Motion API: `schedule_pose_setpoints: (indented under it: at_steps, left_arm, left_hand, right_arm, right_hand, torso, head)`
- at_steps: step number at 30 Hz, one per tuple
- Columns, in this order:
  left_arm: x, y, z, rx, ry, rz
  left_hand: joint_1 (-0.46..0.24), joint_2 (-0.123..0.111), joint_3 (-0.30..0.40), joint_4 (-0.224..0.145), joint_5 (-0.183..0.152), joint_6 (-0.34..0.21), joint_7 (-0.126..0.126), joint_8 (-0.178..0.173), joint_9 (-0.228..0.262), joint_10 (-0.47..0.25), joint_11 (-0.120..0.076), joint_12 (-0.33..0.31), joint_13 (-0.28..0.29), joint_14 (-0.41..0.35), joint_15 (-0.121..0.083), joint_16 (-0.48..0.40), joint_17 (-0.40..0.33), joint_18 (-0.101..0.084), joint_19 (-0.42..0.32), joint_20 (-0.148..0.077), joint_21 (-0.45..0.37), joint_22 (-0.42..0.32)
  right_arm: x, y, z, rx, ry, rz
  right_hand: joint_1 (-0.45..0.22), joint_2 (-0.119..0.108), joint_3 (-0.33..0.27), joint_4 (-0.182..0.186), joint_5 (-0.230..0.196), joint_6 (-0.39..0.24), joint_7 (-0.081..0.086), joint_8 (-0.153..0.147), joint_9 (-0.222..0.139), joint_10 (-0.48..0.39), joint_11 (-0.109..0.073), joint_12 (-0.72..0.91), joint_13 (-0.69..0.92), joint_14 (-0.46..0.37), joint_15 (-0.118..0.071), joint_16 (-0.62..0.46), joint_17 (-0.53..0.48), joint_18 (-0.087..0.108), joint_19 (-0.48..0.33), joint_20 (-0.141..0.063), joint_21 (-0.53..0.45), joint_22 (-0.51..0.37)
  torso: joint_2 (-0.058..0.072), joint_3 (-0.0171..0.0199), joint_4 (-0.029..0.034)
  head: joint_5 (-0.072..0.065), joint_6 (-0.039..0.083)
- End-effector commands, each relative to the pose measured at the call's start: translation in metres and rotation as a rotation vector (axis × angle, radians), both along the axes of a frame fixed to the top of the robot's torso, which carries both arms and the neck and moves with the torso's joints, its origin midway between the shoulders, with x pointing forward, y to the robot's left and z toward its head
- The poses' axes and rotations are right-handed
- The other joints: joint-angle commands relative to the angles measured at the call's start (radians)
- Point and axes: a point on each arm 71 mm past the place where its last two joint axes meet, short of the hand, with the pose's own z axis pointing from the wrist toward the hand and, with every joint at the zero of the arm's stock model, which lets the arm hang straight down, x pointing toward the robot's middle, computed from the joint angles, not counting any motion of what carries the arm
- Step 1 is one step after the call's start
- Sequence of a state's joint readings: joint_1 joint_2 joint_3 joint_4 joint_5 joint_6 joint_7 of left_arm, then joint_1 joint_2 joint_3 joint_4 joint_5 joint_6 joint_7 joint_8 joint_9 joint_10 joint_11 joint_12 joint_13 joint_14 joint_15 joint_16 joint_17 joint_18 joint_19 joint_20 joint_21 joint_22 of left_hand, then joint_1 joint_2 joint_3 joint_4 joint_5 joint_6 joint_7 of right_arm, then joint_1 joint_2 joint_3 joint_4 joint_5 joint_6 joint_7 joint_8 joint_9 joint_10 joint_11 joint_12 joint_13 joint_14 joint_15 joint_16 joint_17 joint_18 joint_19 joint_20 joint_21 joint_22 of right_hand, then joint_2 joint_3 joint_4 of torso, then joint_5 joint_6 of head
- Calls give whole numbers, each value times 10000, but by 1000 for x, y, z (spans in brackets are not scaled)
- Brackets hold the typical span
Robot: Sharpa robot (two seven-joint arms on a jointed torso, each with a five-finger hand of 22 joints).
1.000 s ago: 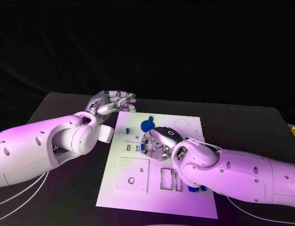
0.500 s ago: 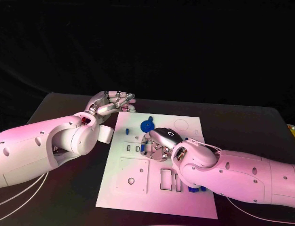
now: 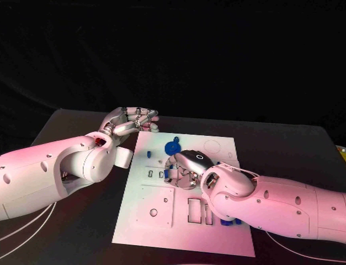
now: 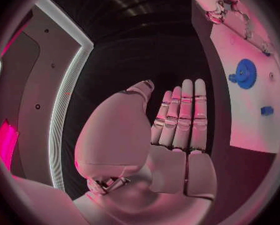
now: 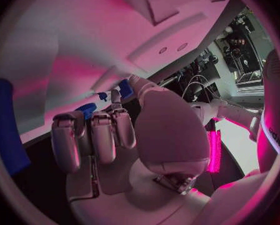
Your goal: Assemble the parts on the task board
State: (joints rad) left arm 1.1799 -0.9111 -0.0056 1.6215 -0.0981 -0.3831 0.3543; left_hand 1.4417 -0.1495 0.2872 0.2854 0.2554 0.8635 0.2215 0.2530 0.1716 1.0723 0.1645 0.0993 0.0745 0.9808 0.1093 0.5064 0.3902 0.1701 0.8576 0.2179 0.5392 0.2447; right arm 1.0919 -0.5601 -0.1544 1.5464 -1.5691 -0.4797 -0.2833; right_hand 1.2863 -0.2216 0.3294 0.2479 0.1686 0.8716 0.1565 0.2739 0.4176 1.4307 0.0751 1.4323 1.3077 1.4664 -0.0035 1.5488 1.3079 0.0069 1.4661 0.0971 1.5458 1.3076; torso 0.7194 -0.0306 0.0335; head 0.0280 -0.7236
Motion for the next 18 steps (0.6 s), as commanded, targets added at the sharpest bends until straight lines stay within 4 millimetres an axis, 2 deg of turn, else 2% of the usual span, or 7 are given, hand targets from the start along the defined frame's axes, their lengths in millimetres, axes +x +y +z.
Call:
schedule_pose_setpoints:
  at_steps: [1,4,14,18]
  left_arm:
    - [0,-2,1,-56,-49,-201]
    - [0,-2,1,-44,-41,-205]
    - [0,0,0,162,-31,-218]
    - [1,3,-3,951,28,-184]
  left_hand:
    - [19,-65,43,15,-38,-78,26,-31,-12,-40,1,-64,-9,-73,12,-7,9,106,-65,0,69,8]
    - [19,-65,43,15,-38,-78,26,-31,-12,-40,1,-64,-9,-73,12,-7,9,106,-65,0,69,8]
    - [12,-74,42,18,-41,-86,27,-33,-13,-45,4,-72,-10,-81,16,-6,14,106,-75,3,76,11]
    - [-210,-105,8,35,-51,29,-76,60,23,430,-161,175,117,623,-202,716,400,142,310,-153,558,234]
  right_arm:
    - [-2,0,0,52,-139,87]
    - [-3,-1,2,193,-228,70]
    - [-9,-12,11,856,-616,4]
    - [-12,-28,25,1679,-895,-16]
  right_hand:
    - [-141,-3,-191,95,19,-128,16,-82,-22,-109,12,-61,860,832,76,-62,1673,17,845,116,-75,2474]
    - [-158,-5,-495,249,-53,-342,80,-202,-63,-163,69,-93,824,825,123,-72,1648,26,824,159,-112,2458]
    - [-142,14,-655,320,-44,-378,99,-228,-70,-179,88,-99,816,816,143,-85,1610,32,812,179,-134,2449]
    - [21,141,-802,346,181,-379,110,-242,-69,-169,100,-84,830,805,157,-101,1563,47,780,200,-191,2424]
  torso:
    - [1,-1,1]
    - [-3,2,2]
    - [-13,10,-6]
    - [-38,17,-26]
  head:
    - [0,1]
    - [4,7]
    - [-19,10]
    - [11,32]
